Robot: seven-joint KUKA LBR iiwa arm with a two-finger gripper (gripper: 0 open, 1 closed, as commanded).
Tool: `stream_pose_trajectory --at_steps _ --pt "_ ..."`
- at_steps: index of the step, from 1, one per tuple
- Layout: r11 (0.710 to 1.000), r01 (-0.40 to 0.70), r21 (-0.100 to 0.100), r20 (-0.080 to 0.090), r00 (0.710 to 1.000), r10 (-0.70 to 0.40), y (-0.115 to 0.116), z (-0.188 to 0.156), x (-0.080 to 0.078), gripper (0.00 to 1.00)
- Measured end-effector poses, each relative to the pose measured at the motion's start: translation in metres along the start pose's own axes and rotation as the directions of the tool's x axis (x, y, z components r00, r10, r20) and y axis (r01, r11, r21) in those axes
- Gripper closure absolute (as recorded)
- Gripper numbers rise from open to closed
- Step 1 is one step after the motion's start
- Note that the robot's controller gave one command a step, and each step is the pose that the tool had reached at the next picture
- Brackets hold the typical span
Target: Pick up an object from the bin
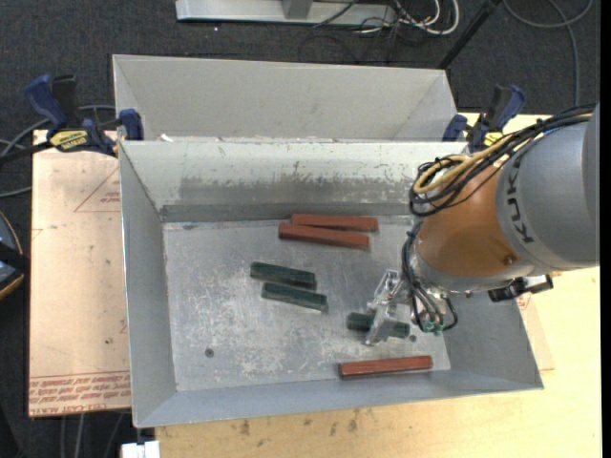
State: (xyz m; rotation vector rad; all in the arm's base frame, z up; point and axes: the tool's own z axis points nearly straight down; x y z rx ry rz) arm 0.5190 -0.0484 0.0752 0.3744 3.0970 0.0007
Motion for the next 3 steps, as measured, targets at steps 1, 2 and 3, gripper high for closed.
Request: stream_pose_trajectory --at_steps 1,2,3 --pt "1.0 0.0 0.0 0.0 1.0 0.0 0.0 0.0 0.0 1.0" --pt "1.0 0.0 0.0 -0.003 1.0 0.0 0.0 -0.002 0.0 1.0" --pt "1.0 0.001 0.001 -0.015 1.0 -0.001 0.0 -0.01 0.002 1.0"
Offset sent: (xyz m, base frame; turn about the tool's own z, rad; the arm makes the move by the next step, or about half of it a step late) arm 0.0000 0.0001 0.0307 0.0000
